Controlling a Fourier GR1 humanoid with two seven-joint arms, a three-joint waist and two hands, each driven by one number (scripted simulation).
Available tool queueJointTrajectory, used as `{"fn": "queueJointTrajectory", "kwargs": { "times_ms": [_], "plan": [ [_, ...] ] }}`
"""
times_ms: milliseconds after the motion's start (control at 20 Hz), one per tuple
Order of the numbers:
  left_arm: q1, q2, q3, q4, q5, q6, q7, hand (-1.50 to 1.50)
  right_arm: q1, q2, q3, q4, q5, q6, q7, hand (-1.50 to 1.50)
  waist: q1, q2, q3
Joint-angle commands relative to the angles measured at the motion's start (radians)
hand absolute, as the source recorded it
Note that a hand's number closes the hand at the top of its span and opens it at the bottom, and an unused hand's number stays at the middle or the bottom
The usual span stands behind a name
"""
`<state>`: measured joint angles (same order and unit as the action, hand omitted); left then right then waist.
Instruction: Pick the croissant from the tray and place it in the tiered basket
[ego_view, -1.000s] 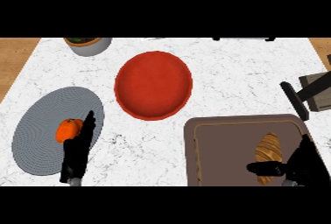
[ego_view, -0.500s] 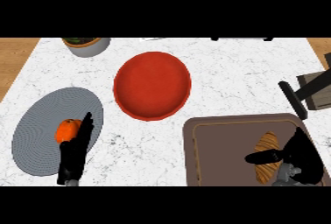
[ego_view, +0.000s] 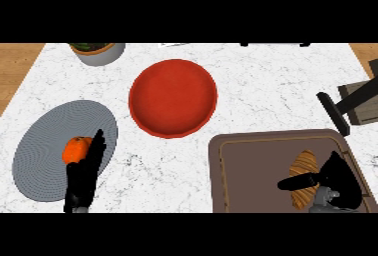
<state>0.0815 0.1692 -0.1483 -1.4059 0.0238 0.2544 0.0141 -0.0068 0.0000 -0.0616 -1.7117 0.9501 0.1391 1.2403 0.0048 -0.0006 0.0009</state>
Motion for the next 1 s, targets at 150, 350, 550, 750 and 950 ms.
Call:
{"fn": "queueJointTrajectory", "kwargs": {
  "times_ms": [150, 350, 550, 750, 950],
  "plan": [
    [-0.001, 0.006, 0.01, 0.026, -0.004, -0.017, -0.004, 0.0, 0.017, 0.0, 0.039, 0.056, -0.03, -0.05, 0.187, -1.5, -0.002, 0.001, -0.001],
    [-0.009, -0.004, 0.023, 0.032, 0.001, -0.018, -0.019, 0.0, -0.066, 0.0, -0.021, 0.091, -0.013, -0.016, 0.168, 1.5, -0.001, 0.002, -0.001],
    [0.04, -0.056, -0.032, -0.006, -0.048, 0.021, -0.019, 0.0, -0.014, 0.0, 0.035, 0.091, 0.007, -0.071, 0.103, 1.5, -0.001, 0.0, -0.001],
    [-0.011, -0.042, 0.0, 0.026, -0.049, 0.016, -0.004, 0.0, -0.051, -0.004, 0.028, 0.152, 0.105, -0.013, 0.029, 1.5, 0.0, 0.001, -0.001],
    [0.022, -0.015, 0.029, -0.013, -0.032, 0.004, 0.012, 0.0, 0.021, -0.133, -0.058, -0.111, 0.006, 0.216, -0.002, 1.5, -0.012, -0.003, -0.002]
  ]
}}
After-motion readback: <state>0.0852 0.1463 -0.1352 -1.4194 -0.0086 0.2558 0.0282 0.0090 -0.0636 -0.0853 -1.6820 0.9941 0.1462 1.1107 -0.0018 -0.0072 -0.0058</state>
